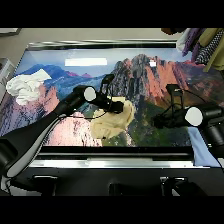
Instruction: Fold the clothes and pants, and hang the long-sleeved shirts on hangers.
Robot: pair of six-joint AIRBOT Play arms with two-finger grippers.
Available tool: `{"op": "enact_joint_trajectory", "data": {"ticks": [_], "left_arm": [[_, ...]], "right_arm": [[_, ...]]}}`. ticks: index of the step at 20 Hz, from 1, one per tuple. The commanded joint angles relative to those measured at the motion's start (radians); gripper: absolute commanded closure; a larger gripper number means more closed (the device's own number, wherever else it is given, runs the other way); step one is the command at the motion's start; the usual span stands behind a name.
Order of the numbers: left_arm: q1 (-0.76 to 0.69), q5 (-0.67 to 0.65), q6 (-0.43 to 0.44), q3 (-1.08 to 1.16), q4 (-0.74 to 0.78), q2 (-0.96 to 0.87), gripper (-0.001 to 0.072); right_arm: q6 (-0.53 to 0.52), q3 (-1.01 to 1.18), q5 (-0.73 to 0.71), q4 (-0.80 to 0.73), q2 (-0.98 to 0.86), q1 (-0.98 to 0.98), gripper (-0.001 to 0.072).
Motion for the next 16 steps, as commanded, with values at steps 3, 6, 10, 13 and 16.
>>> {"op": "enact_joint_trajectory", "data": {"ticks": [3,6,10,13,16], "left_arm": [[0.159,-0.13,0.025,0.037,0.02,0.086,0.0183],[0.329,-0.233,0.039,0.037,0.019,0.187,0.0183],[0.46,-0.333,0.037,0.037,0.019,0.219,0.0183],[0.498,-0.344,0.037,0.037,0.019,0.219,0.0183],[0.505,-0.343,0.038,0.037,0.019,0.217,0.0183]], "right_arm": [[0.398,0.005,-0.156,-0.153,-0.037,-0.08,0.0352],[0.36,0.005,-0.262,0.113,-0.129,-0.292,0.0352],[-0.159,0.005,-0.334,0.644,-0.383,-0.332,0.0348],[-0.337,0.005,-0.363,0.842,-0.545,-0.279,0.0331],[-0.434,0.005,-0.406,0.933,-0.614,-0.215,0.0331]]}}
